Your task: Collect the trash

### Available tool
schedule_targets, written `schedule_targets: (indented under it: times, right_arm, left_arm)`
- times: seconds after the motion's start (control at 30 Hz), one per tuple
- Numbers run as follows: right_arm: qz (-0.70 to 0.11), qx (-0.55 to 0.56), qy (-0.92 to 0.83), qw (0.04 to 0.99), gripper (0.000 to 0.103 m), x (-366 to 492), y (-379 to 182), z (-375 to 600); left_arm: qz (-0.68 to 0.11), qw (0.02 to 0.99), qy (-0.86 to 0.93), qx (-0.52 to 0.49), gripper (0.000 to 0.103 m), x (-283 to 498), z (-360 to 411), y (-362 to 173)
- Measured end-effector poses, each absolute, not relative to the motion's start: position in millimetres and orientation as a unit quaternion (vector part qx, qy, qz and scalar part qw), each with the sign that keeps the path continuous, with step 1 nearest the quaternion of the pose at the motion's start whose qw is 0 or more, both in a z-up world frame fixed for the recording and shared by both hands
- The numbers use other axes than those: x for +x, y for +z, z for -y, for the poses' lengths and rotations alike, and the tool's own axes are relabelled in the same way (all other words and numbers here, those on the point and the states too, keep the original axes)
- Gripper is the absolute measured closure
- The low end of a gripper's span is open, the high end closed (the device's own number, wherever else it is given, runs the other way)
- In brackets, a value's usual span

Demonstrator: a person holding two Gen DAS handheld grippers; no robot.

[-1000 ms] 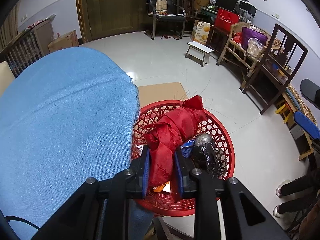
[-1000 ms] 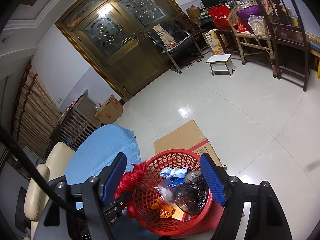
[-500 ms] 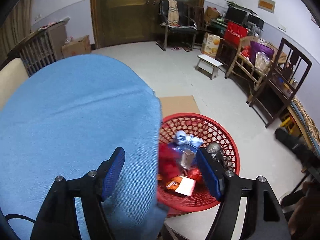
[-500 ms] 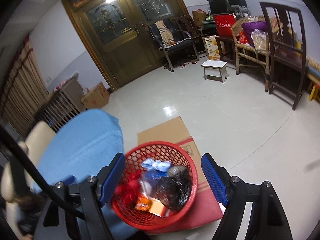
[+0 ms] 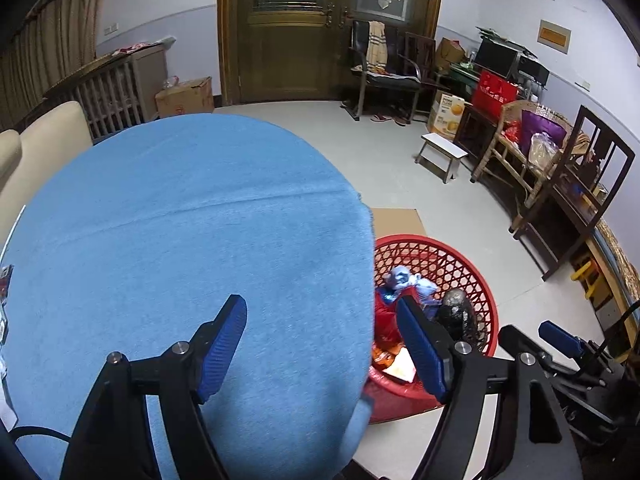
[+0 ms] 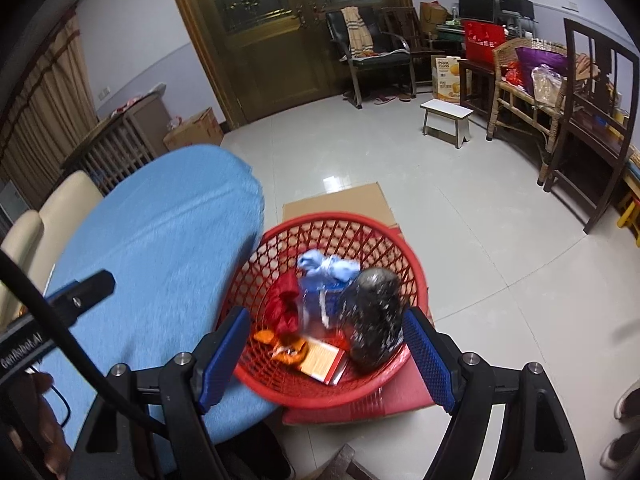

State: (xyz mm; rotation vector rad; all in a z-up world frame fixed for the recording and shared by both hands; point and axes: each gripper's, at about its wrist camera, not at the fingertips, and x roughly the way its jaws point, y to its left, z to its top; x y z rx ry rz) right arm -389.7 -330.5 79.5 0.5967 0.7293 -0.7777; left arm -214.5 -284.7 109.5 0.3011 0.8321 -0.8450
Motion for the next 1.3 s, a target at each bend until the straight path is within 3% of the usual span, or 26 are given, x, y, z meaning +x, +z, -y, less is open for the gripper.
schedule_targets:
  times: [0.3,1.3]
  right_arm:
    - [-0.365,0.257,-0.367,0.816,0.022,-379.4,73.1,305.2]
    - [-0.366,0.232,-0.368,0.823,0.022,-367.7,78.6,287.2]
  left_arm:
    - [-0.386,0.830,-0.383,0.130,0.020,-205.9,262.7,108.3]
    - [-0.367,0.841,-0.372,0.143,0.018,-214.2,248.0,109.7]
